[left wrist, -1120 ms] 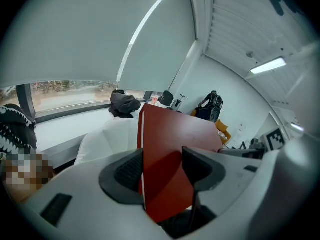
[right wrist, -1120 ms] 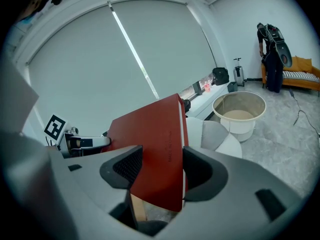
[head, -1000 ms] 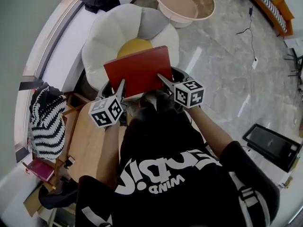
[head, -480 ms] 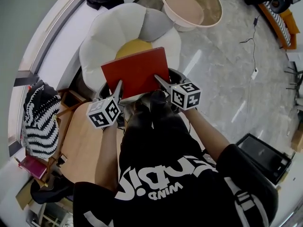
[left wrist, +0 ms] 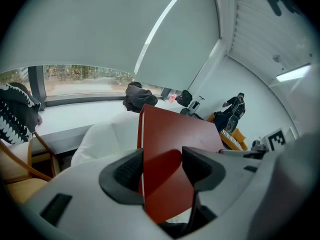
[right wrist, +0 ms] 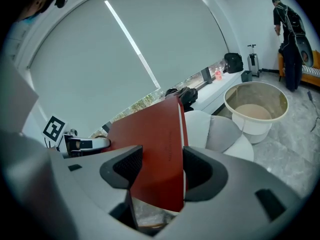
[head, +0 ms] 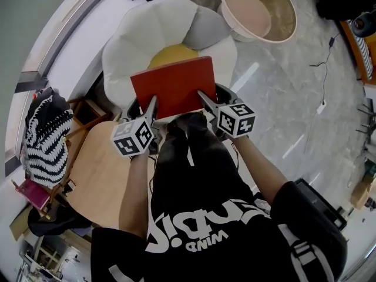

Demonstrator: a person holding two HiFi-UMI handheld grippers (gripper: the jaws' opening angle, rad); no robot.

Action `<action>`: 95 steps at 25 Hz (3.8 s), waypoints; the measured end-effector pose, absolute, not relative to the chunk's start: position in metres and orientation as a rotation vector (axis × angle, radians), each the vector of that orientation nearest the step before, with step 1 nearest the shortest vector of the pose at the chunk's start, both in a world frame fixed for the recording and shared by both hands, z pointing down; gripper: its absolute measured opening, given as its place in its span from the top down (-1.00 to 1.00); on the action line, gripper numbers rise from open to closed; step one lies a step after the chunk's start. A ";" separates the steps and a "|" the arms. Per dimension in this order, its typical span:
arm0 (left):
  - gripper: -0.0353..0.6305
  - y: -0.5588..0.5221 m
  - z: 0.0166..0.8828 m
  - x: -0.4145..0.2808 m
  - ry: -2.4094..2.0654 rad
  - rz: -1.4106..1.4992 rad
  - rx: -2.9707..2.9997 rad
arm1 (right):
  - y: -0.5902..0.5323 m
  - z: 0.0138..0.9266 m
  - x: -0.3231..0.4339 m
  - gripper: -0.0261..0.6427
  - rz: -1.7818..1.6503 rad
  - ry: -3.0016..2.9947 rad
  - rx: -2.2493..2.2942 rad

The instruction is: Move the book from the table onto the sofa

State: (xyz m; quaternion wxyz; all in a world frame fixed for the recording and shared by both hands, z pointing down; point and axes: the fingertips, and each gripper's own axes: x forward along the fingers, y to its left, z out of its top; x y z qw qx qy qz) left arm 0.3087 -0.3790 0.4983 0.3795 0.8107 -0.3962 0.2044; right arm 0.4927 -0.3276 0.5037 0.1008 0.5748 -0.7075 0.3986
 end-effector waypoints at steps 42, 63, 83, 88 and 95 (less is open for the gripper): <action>0.15 -0.432 0.857 0.326 -1.088 0.527 1.850 | -0.404 0.857 0.516 0.17 1.254 -2.042 1.492; 0.15 -0.440 0.992 0.341 -1.088 0.557 1.821 | -0.418 0.994 0.531 0.17 1.277 -2.006 1.447; 0.15 -0.437 1.030 0.344 -1.108 0.566 1.784 | -0.414 1.032 0.532 0.17 1.278 -1.977 1.466; 0.15 -0.435 1.033 0.345 -1.106 0.557 1.781 | -0.414 1.034 0.532 0.17 1.272 -1.977 1.467; 0.15 -0.437 1.037 0.343 -1.093 0.563 1.795 | -0.415 1.035 0.532 0.17 1.279 -1.959 1.485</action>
